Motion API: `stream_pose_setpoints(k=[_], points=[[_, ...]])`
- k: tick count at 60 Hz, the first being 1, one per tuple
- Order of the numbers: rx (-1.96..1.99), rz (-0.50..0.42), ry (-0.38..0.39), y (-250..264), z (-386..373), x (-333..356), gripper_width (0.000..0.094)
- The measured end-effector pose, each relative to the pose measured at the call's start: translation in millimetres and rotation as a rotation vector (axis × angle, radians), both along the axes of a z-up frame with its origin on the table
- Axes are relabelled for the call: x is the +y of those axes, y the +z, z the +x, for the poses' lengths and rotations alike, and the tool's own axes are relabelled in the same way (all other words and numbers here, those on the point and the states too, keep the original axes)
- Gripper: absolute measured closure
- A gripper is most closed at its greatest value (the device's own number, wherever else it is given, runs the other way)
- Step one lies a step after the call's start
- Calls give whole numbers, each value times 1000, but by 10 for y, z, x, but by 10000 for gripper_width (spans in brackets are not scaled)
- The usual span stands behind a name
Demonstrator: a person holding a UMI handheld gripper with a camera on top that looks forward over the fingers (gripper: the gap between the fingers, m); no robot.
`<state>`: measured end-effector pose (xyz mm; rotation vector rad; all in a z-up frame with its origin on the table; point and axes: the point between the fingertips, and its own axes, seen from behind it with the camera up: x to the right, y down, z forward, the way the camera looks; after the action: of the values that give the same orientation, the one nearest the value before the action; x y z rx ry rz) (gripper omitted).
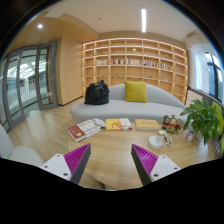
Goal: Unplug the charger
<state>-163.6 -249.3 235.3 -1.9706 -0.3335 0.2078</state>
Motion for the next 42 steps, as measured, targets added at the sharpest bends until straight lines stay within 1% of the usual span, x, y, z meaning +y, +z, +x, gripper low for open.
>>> stream_pose_setpoints(k=[10,11,12,14,19,27,34,38,42], points=[[-17,-55,-35,-477,283,263,82],[-21,-64,-42,-447,276,164,81],[-22,-65,-46,-586,374,332,82],[-30,-77,-61,-711,487,417,84],[-56,-111,-112,-968,843,573,83],[-91,-132,-228,-1410,1501,1143,83],[-87,-104,-315,-1623,1950,1725,90],[-75,-71,-343,-1686,2115,2071,98],[-59,-37,-347,-1727,2178,2419,101]])
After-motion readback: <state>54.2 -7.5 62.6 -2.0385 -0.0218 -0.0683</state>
